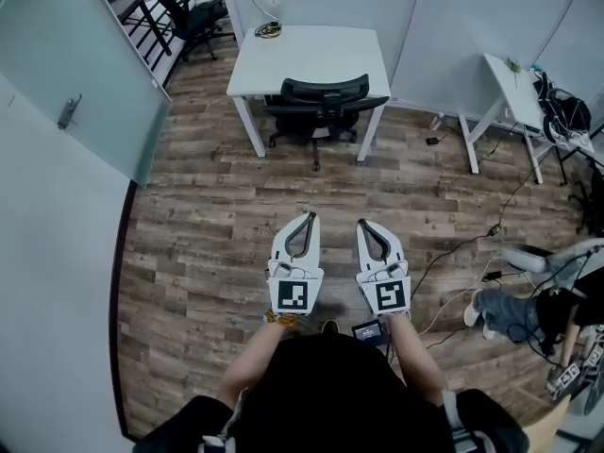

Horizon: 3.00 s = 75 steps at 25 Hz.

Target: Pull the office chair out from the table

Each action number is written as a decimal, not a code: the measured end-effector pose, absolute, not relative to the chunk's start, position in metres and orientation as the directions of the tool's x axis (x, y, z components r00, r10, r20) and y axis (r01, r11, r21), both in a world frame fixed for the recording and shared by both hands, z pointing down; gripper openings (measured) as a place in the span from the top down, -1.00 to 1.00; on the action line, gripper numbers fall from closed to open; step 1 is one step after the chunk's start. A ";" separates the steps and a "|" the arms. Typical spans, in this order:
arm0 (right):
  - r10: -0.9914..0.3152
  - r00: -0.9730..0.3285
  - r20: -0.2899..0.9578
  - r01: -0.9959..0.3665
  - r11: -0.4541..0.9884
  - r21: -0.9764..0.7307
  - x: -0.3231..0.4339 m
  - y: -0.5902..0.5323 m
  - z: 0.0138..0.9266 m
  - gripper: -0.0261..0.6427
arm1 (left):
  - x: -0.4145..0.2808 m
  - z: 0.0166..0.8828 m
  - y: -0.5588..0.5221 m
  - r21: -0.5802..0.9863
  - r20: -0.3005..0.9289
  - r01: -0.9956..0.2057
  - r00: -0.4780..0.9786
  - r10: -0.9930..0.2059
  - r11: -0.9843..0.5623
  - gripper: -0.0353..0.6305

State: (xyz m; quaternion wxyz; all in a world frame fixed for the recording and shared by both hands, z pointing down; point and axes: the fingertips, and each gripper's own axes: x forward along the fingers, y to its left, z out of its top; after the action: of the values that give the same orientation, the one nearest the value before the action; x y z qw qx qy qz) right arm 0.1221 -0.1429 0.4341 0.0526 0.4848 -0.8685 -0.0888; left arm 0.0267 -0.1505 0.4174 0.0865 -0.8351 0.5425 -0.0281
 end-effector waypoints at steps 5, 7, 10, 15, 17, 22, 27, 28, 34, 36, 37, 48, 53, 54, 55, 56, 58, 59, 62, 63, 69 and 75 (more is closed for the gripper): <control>-0.875 -0.483 0.029 -0.852 0.478 0.213 0.107 -0.188 0.433 0.90 | 0.009 0.415 -0.196 -0.159 -0.058 -0.890 0.440 -0.896 -0.427 0.84; -0.875 -0.483 0.040 -0.849 0.479 0.224 0.096 -0.205 0.433 0.90 | -0.001 0.415 -0.215 -0.153 -0.071 -0.889 0.446 -0.892 -0.432 0.84; -0.882 -0.467 0.067 -0.850 0.468 0.242 0.084 -0.228 0.436 0.90 | -0.017 0.418 -0.240 -0.153 -0.066 -0.887 0.448 -0.892 -0.435 0.84; -0.897 -0.432 0.090 -0.866 0.441 0.236 0.069 -0.263 0.442 0.90 | -0.037 0.425 -0.272 -0.158 -0.053 -0.878 0.464 -0.884 -0.452 0.84; -0.901 -0.425 0.090 -0.868 0.434 0.241 0.063 -0.274 0.442 0.90 | -0.042 0.428 -0.285 -0.156 -0.049 -0.874 0.473 -0.880 -0.461 0.84; -0.902 -0.419 0.101 -0.867 0.431 0.251 0.059 -0.298 0.448 0.90 | -0.046 0.435 -0.314 -0.199 -0.041 -0.858 0.490 -0.871 -0.473 0.84; -0.902 -0.414 0.127 -0.864 0.433 0.256 0.071 -0.330 0.462 0.90 | -0.044 0.445 -0.342 -0.223 -0.025 -0.854 0.487 -0.873 -0.470 0.84; -0.900 -0.417 0.129 -0.863 0.436 0.255 0.073 -0.338 0.464 0.90 | -0.043 0.448 -0.349 -0.225 -0.021 -0.855 0.483 -0.875 -0.467 0.84; -0.870 -0.476 0.126 -0.823 0.492 0.284 0.088 -0.396 0.475 0.90 | -0.030 0.458 -0.406 -0.250 -0.005 -0.871 0.437 -0.899 -0.422 0.84; -0.860 -0.493 0.133 -0.812 0.510 0.285 0.097 -0.419 0.479 0.90 | -0.022 0.459 -0.423 -0.246 0.008 -0.878 0.421 -0.907 -0.410 0.84; -0.856 -0.500 0.133 -0.808 0.516 0.286 0.101 -0.431 0.480 0.90 | -0.018 0.460 -0.432 -0.253 0.012 -0.878 0.417 -0.909 -0.406 0.84; -0.812 -0.560 0.162 -0.747 0.580 0.324 0.133 -0.523 0.499 0.90 | 0.001 0.484 -0.507 -0.331 0.045 -0.873 0.366 -0.930 -0.359 0.84; -0.773 -0.591 0.229 -0.624 0.619 0.478 0.143 -0.543 0.522 0.90 | 0.004 0.511 -0.526 -0.412 0.118 -0.812 0.402 -0.908 -0.413 0.83; -0.766 -0.592 0.250 -0.589 0.624 0.514 0.145 -0.549 0.527 0.90 | 0.003 0.518 -0.531 -0.435 0.136 -0.792 0.412 -0.901 -0.428 0.83; -0.759 -0.592 0.272 -0.556 0.628 0.544 0.146 -0.555 0.533 0.90 | 0.001 0.525 -0.536 -0.456 0.156 -0.773 0.419 -0.894 -0.441 0.83; -0.752 -0.591 0.293 -0.523 0.633 0.570 0.147 -0.560 0.539 0.90 | -0.002 0.533 -0.541 -0.476 0.178 -0.752 0.425 -0.887 -0.456 0.83; -0.736 -0.589 0.335 -0.452 0.643 0.618 0.148 -0.569 0.551 0.90 | -0.004 0.547 -0.549 -0.518 0.226 -0.704 0.435 -0.871 -0.486 0.83; -0.727 -0.587 0.356 -0.415 0.648 0.639 0.149 -0.573 0.558 0.90 | -0.005 0.554 -0.553 -0.541 0.249 -0.676 0.439 -0.863 -0.500 0.83; -0.700 -0.572 0.427 -0.304 0.664 0.683 0.150 -0.587 0.583 0.89 | -0.007 0.578 -0.567 -0.599 0.325 -0.585 0.447 -0.834 -0.547 0.83; -0.691 -0.562 0.455 -0.268 0.672 0.691 0.152 -0.591 0.592 0.89 | -0.007 0.587 -0.571 -0.610 0.354 -0.555 0.447 -0.821 -0.565 0.82; -0.656 -0.504 0.562 -0.122 0.698 0.705 0.158 -0.620 0.628 0.68 | -0.017 0.638 -0.596 -0.640 0.497 -0.418 0.415 -0.763 -0.644 0.68; -0.619 -0.443 0.648 -0.005 0.725 0.689 0.168 -0.638 0.660 0.59 | -0.021 0.675 -0.617 -0.638 0.590 -0.335 0.366 -0.720 -0.694 0.51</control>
State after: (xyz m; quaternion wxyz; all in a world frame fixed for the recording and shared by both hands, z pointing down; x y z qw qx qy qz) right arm 0.1675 -0.6379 0.6600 0.4892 0.1977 -0.7893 -0.3141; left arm -0.0210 -0.6172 0.6754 0.2105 -0.7991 0.3300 -0.4563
